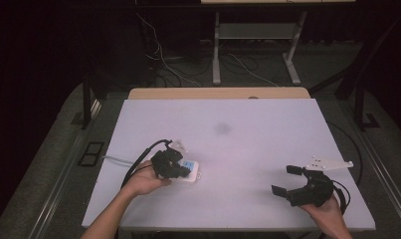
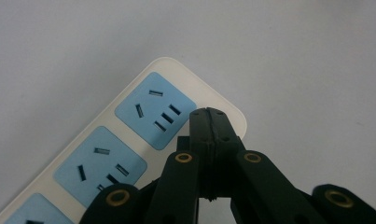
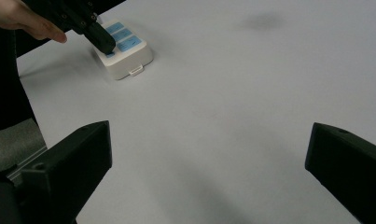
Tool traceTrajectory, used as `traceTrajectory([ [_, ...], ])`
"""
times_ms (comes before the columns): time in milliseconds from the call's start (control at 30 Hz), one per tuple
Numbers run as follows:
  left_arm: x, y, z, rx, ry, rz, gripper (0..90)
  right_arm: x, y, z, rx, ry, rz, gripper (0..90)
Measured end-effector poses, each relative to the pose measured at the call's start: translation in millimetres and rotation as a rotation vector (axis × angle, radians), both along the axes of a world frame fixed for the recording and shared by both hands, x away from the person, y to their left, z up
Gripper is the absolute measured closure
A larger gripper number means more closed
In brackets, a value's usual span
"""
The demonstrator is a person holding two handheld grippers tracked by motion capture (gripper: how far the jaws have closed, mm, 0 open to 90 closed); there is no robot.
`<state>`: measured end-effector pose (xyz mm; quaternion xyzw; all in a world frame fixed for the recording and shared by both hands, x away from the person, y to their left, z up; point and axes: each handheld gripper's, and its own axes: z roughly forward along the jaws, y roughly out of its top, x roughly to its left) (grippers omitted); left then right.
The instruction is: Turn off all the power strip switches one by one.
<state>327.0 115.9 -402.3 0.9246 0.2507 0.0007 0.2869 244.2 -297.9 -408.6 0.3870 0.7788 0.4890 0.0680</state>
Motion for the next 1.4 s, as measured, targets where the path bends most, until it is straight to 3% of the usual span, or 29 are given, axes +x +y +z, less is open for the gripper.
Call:
traceTrajectory([
  [433, 2.3, 1.5, -0.8, -0.012, 0.026, 0.003, 89.4, -0.1, 0.5, -0.2, -0.003, 0.001, 0.002, 0.3],
  [1400, 3.4, 2.6, -3.8, -0.031, 0.035, 0.017, 89.7, -0.6, 2.2, -0.5, -0.008, 0.003, 0.006, 0.3],
])
